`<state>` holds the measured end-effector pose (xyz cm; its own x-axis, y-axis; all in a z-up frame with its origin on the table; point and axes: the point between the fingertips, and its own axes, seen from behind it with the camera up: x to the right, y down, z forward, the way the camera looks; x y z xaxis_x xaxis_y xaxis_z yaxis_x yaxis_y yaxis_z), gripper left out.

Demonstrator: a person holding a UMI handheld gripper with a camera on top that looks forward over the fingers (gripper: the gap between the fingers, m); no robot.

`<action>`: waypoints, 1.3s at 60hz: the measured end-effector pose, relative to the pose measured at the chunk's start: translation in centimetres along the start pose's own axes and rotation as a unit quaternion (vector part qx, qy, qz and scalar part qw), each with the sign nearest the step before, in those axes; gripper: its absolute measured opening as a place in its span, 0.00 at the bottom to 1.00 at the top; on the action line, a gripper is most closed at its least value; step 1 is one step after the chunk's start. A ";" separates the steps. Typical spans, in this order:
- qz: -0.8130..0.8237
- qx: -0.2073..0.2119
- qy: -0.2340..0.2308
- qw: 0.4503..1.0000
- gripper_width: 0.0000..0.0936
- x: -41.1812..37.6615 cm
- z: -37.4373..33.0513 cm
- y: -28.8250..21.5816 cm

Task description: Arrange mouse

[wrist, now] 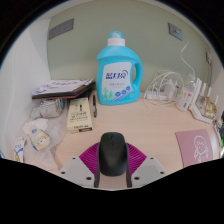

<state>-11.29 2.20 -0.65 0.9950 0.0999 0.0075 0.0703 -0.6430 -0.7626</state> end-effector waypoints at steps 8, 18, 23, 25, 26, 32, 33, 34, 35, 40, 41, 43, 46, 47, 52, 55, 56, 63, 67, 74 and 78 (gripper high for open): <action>-0.005 0.064 -0.017 0.998 0.38 -0.2 -5.2 -5.8; -0.014 0.167 -0.011 0.986 0.38 4.7 -15.0 -15.0; -0.014 0.189 0.015 0.982 0.38 10.4 -17.6 -16.7; -0.007 0.190 0.024 0.982 0.38 12.9 -17.9 -16.7; -0.006 0.190 0.029 0.981 0.38 14.1 -18.0 -16.4; 0.003 0.156 0.055 0.986 0.38 21.7 -16.0 -13.3; 0.005 0.148 0.059 0.987 0.38 23.0 -15.3 -12.5; 0.007 0.139 0.063 0.988 0.38 24.2 -14.5 -11.4; 0.010 0.129 0.067 0.989 0.38 25.4 -13.6 -10.2; 0.037 0.073 0.071 0.994 0.38 30.1 -9.5 -4.6; 0.039 0.063 0.070 0.995 0.38 30.8 -8.8 -3.6; 0.042 0.045 0.070 0.996 0.38 32.1 -7.5 -1.7; 0.047 0.023 0.064 0.997 0.38 33.2 -6.0 0.5; 0.048 0.018 0.062 0.997 0.38 33.4 -5.6 1.0; 0.051 0.001 0.054 0.997 0.42 34.2 -4.2 3.2; 0.052 -0.013 0.046 0.997 0.47 34.2 -3.8 4.2; 0.053 -0.019 0.042 0.998 0.49 34.1 -3.7 4.5; 0.052 -0.022 0.044 0.997 0.87 34.3 -4.4 4.1; 0.046 -0.016 0.046 0.998 0.87 34.3 -5.6 3.1; 0.035 0.005 0.055 0.998 0.91 33.9 -9.2 1.3; 0.028 0.017 0.062 0.997 0.90 33.6 -11.8 0.4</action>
<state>23.05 -3.64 6.91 0.9986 -0.0328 0.0426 0.0133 -0.6180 -0.7860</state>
